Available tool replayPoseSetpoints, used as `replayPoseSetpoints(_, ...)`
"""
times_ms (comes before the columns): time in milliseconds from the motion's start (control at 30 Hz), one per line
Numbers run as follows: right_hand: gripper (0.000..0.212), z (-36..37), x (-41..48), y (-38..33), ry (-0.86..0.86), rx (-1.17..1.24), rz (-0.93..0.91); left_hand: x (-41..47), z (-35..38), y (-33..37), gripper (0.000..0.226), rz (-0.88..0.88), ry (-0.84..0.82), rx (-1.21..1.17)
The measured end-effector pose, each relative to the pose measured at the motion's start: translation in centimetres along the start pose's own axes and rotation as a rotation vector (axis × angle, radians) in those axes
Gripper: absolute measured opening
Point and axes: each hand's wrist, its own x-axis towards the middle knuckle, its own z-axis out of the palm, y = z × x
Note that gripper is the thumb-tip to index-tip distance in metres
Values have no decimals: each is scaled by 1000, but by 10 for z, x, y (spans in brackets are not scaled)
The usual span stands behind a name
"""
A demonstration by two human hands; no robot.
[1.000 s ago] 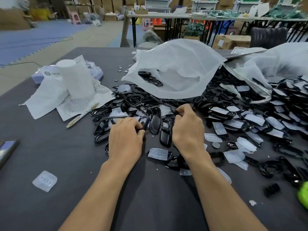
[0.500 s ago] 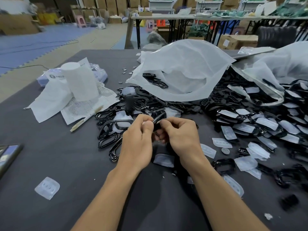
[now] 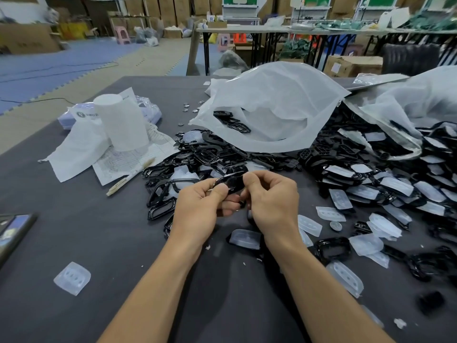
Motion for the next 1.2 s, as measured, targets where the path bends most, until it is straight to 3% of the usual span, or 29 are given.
replayPoseSetpoints(167, 31, -2, 3, -4, -49, 274, 202, 1, -8, 5, 25, -101, -14, -159)
replayPoseSetpoints(300, 27, -3, 2, -7, -90, 341, 255, -1, -12, 8, 35, -187, -131, -246)
replayPoseSetpoints(400, 26, -4, 3, -9, -93, 370, 272, -1, -15, 9, 38, -146, -190, -220)
replayPoseSetpoints(533, 30, -7, 4, -7, -87, 327, 230, -2, -16, 6, 39, -96, -120, -136)
replayPoseSetpoints(700, 27, -13, 7, -9, -64, 337, 199, -5, -11, 3, 19, -50, 31, -51)
replayPoseSetpoints(867, 32, -13, 6, -10, -85, 396, 261, -4, -8, 4, 11, -52, 98, -43)
replayPoseSetpoints(1200, 20, -16, 10, -4, -92, 577, 394, -2, -6, 4, 11, -45, 161, -106)
